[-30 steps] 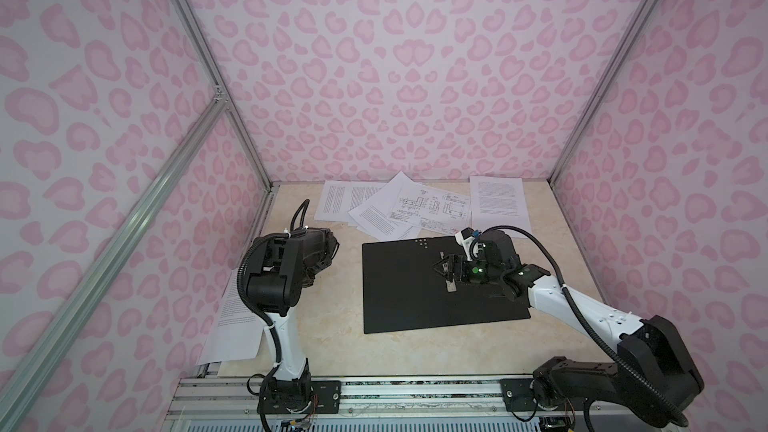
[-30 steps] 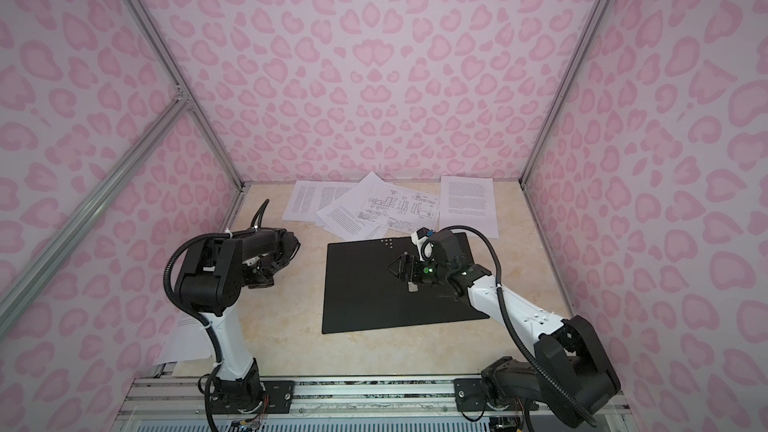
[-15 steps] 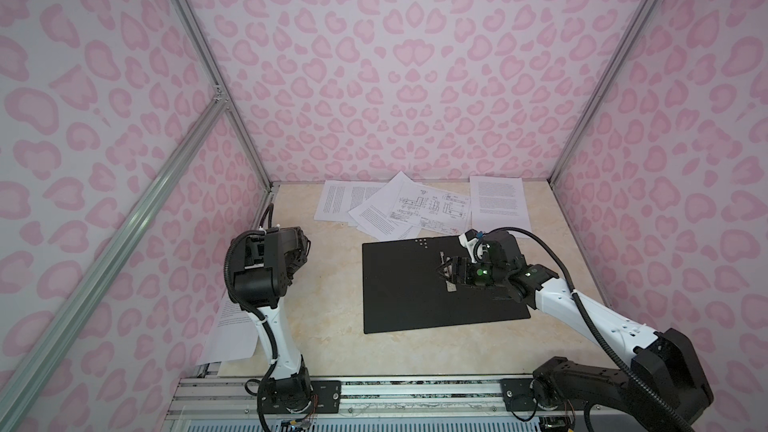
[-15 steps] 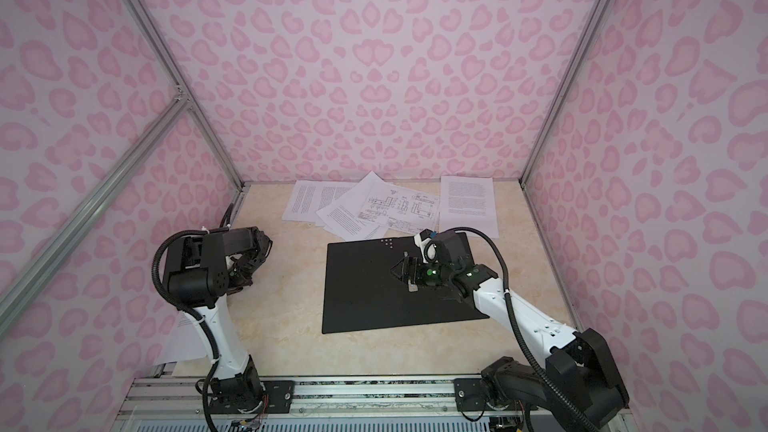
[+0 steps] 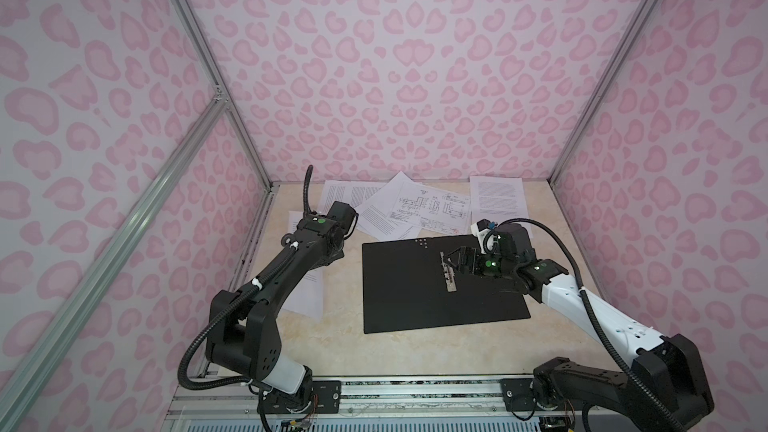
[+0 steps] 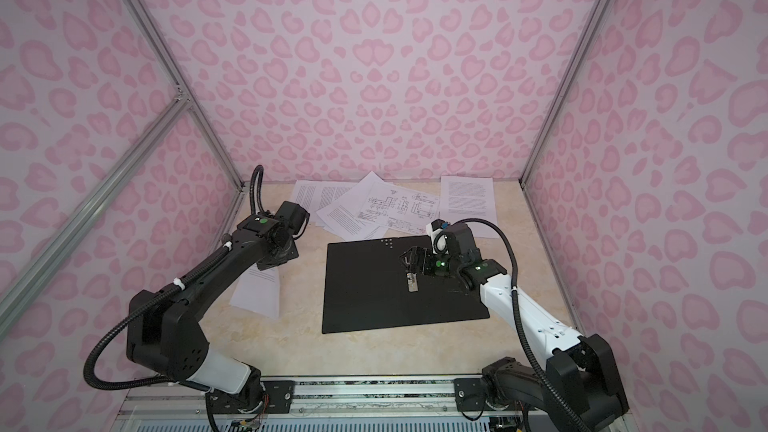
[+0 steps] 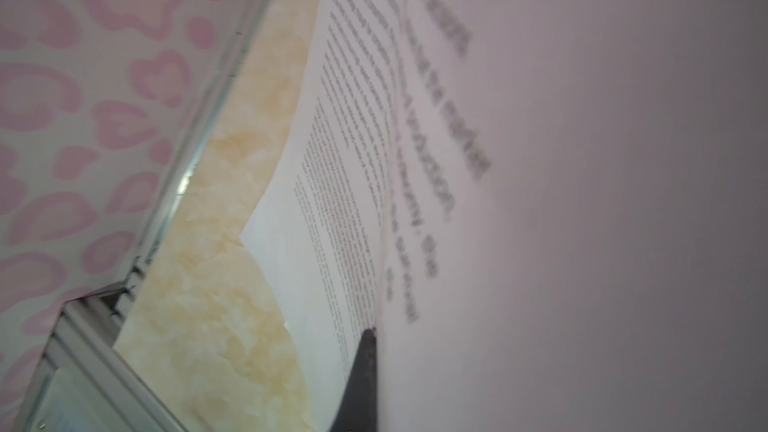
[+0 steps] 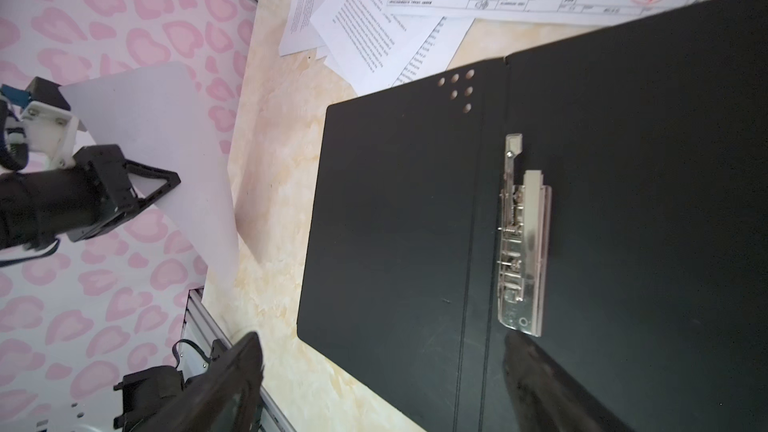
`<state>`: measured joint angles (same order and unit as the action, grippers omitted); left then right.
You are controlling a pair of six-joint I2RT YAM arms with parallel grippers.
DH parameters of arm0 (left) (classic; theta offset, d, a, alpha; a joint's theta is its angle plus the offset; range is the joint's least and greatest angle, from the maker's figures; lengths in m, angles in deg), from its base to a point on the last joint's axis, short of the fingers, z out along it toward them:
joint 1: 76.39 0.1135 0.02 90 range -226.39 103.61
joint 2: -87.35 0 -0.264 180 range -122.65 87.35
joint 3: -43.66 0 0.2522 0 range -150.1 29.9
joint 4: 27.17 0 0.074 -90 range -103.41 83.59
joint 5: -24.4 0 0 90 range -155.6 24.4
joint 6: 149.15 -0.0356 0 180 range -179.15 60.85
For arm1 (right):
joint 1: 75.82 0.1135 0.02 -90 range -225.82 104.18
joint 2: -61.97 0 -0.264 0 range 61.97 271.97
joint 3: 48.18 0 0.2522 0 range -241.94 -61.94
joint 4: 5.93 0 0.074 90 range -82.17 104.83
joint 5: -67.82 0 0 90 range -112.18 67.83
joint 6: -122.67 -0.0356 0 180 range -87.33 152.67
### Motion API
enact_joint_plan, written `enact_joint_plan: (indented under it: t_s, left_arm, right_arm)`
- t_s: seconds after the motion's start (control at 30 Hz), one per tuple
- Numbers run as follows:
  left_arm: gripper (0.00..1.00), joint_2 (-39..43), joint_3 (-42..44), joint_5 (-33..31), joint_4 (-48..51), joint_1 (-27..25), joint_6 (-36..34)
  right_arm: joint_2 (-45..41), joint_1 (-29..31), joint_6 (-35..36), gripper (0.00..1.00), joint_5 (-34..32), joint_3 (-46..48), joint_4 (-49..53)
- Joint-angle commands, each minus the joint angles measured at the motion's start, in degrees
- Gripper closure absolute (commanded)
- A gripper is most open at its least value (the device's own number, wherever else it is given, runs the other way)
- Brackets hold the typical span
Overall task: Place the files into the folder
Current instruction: 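Lift the white paper with the left gripper and carry it over the folder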
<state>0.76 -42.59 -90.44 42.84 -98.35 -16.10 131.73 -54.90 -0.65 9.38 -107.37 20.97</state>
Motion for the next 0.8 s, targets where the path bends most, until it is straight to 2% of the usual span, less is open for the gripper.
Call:
enact_joint_plan:
  t_s: [0.0, 0.07, 0.2, 0.27, 0.37, 0.5, 0.67, 0.77]
  left_arm:
    - [0.97, 3.00, 0.52, 18.51, -6.12, -4.38, -2.54]
    - [0.97, 3.69, -0.31, 26.14, -9.16, -8.00, -2.90]
    - [0.97, 2.92, -7.82, 39.12, -14.15, -18.27, -3.81]
    - [0.97, 4.06, -8.25, 47.15, -19.11, -20.06, -2.42]
    - [0.97, 8.90, -5.44, 52.87, -26.15, -19.63, 1.04]
    - [0.97, 12.41, 0.74, 60.34, -31.43, -14.82, 3.30]
    - [0.97, 11.54, 7.33, 67.00, -37.28, -8.64, 4.28]
    - [0.97, 9.51, 9.32, 69.54, -40.97, -8.02, 5.11]
  right_arm:
    - [-0.47, -2.44, 2.33, 0.08, 0.75, 0.99, -0.48]
    - [-0.65, -3.54, 2.80, 0.05, 1.11, 1.63, -1.20]
    - [0.75, -6.54, 3.73, 0.04, 4.03, 2.27, -4.58]
    - [1.47, -7.74, 3.85, 0.04, 4.99, 1.82, -5.57]
    - [1.46, -8.68, 4.28, 0.04, 5.36, 0.89, -6.21]
    - [0.42, -9.33, 3.27, 0.03, 8.87, 0.95, -10.49]
    - [0.44, -7.51, -0.86, 0.03, 14.06, 3.70, -22.16]
    - [3.19, -4.78, -2.57, 0.04, 16.58, 4.30, -28.34]
